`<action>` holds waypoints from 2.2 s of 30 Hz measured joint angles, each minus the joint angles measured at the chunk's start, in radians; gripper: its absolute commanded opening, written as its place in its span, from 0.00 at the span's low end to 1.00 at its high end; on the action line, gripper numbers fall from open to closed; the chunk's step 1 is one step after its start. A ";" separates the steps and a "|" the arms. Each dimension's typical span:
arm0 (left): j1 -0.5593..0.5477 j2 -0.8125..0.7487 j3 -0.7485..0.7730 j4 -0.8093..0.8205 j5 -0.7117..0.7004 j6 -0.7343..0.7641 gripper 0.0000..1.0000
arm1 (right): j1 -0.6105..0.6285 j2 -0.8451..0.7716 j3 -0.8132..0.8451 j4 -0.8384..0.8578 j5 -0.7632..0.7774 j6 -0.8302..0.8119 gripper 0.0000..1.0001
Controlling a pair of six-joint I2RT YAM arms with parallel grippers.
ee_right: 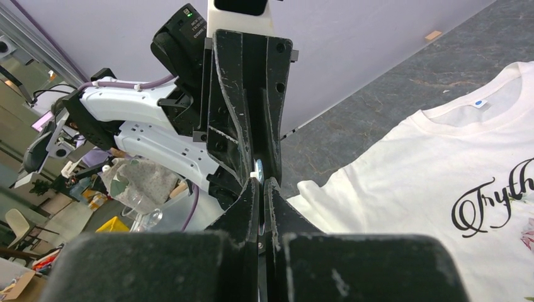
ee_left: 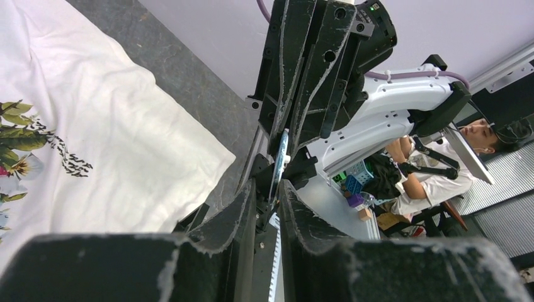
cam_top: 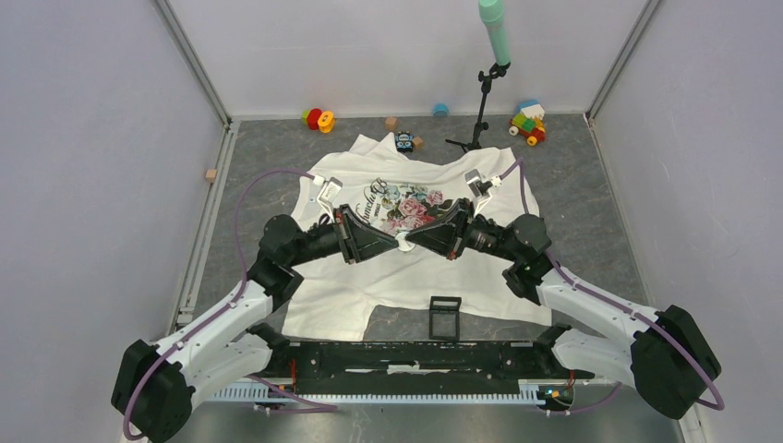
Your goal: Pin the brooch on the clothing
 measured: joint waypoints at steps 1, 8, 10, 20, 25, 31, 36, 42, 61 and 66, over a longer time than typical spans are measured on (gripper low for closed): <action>-0.003 0.000 -0.002 0.000 -0.007 0.000 0.25 | 0.000 0.000 0.000 0.003 0.000 0.003 0.00; -0.034 0.004 -0.003 0.000 -0.037 0.000 0.20 | 0.000 0.000 -0.002 0.011 0.001 0.011 0.00; -0.038 0.008 -0.003 0.000 -0.040 0.000 0.13 | 0.000 0.000 -0.005 0.014 0.001 0.011 0.00; -0.052 0.016 -0.008 0.010 -0.043 -0.001 0.02 | -0.001 0.001 -0.013 0.014 0.003 0.018 0.26; -0.056 0.016 -0.013 0.016 -0.048 -0.001 0.02 | 0.000 0.002 -0.013 0.018 -0.012 0.018 0.28; -0.056 0.016 -0.013 0.021 -0.064 -0.002 0.02 | 0.000 0.002 -0.013 0.018 -0.020 0.018 0.17; -0.058 0.013 -0.015 0.021 -0.068 -0.002 0.02 | -0.001 0.002 -0.018 0.018 -0.022 0.019 0.07; -0.058 0.013 -0.020 0.013 -0.069 -0.001 0.02 | 0.000 0.003 -0.019 -0.014 -0.014 -0.011 0.03; -0.047 0.052 -0.020 -0.133 -0.135 0.001 0.02 | 0.038 0.027 0.021 -0.251 0.080 -0.252 0.43; -0.052 0.070 -0.018 -0.187 -0.190 0.001 0.02 | 0.050 0.017 0.021 -0.333 0.080 -0.283 0.63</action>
